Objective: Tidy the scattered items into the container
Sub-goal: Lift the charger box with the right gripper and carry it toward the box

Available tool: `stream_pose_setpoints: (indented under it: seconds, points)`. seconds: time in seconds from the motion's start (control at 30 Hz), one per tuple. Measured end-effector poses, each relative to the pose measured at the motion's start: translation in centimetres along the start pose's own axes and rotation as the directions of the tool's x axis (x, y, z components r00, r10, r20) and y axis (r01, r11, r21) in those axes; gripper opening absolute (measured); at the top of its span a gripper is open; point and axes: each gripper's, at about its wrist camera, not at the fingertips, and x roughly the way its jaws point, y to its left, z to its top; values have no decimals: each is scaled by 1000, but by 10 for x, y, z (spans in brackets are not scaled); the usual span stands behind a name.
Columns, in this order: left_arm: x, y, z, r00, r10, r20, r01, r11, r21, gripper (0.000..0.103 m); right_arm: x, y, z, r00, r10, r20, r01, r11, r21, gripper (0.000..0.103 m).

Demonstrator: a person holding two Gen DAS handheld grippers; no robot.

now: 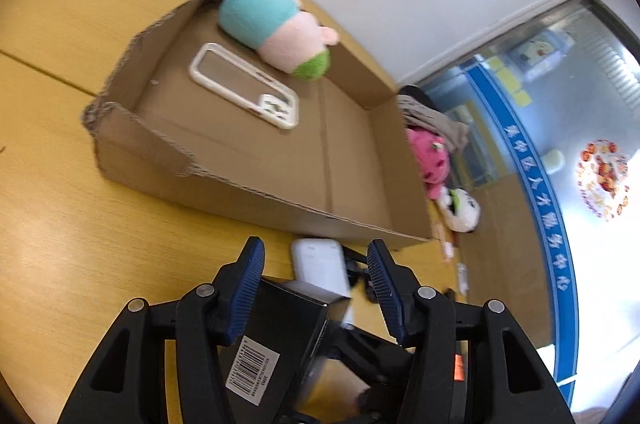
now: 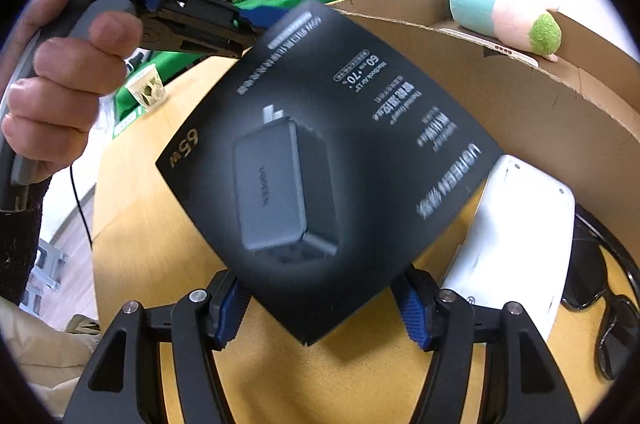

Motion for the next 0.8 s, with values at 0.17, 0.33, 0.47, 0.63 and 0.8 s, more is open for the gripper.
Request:
stream_pose_setpoints:
  seconds: [0.17, 0.33, 0.47, 0.63, 0.8]
  points:
    - [5, -20, -4, 999, -36, -20, 37, 998, 43, 57, -13, -4, -15, 998, 52, 22, -53, 998, 22, 64]
    - [12, -30, -7, 995, -89, -54, 92, 994, 54, 57, -21, 4, -25, 997, 77, 23, -77, 997, 23, 68]
    - [17, -43, -12, 992, -108, -69, 114, 989, 93, 57, -26, 7, -28, 996, 80, 26, -80, 997, 8, 71]
    - [14, -48, -13, 991, -119, -67, 125, 988, 93, 57, -38, 8, -35, 996, 71, 45, -71, 997, -1, 71]
    - [11, -65, -9, 994, -100, -47, 106, 983, 149, 57, -55, 6, -40, 993, 76, 89, -78, 997, 23, 68]
